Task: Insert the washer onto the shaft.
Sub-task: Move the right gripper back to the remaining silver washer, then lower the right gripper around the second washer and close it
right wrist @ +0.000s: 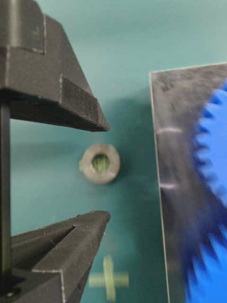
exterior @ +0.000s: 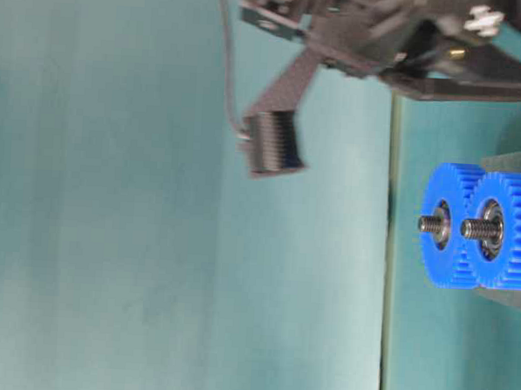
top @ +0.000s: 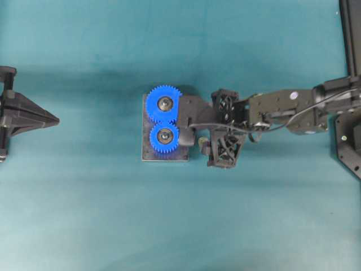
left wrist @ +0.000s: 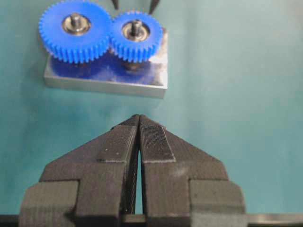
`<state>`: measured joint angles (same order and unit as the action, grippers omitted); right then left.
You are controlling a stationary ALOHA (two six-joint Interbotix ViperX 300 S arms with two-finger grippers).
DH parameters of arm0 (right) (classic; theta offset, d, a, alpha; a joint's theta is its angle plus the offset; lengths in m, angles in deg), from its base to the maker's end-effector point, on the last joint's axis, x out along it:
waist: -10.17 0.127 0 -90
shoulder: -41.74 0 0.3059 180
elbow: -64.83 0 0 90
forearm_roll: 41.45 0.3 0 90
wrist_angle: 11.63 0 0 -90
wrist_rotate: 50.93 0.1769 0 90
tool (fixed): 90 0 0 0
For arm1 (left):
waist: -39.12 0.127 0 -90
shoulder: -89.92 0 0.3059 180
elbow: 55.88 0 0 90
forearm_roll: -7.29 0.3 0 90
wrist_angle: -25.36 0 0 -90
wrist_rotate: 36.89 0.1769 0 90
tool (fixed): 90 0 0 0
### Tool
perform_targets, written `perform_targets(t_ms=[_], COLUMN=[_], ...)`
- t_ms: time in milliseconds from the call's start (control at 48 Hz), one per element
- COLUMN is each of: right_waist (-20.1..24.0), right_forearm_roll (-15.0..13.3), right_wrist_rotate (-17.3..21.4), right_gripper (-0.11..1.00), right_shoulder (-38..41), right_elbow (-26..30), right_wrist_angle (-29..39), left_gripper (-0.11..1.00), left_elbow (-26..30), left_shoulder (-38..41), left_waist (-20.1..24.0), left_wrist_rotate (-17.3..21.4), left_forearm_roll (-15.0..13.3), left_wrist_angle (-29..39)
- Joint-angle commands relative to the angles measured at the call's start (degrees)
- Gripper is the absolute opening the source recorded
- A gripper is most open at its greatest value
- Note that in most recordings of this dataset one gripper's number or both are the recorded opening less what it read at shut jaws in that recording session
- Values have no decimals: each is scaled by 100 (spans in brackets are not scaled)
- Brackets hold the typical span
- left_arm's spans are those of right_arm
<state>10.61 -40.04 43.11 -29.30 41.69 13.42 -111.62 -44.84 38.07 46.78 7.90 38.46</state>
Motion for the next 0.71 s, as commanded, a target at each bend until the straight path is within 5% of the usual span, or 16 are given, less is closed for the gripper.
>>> perform_targets(t_ms=[0,687], right_waist=[26,35], right_forearm_roll=[0,-9], right_wrist_rotate=[62,53], right_gripper=[69,67], right_shoulder=[-53,220], right_elbow=[62,-26], right_wrist_angle=[-44,-141], left_gripper=[1,1], left_elbow=[141,132], left_shoulder=[26,26], left_waist=[0,0], left_wrist_rotate=[-9,-9], left_forearm_roll=[18,18], left_wrist_angle=[-35,-26])
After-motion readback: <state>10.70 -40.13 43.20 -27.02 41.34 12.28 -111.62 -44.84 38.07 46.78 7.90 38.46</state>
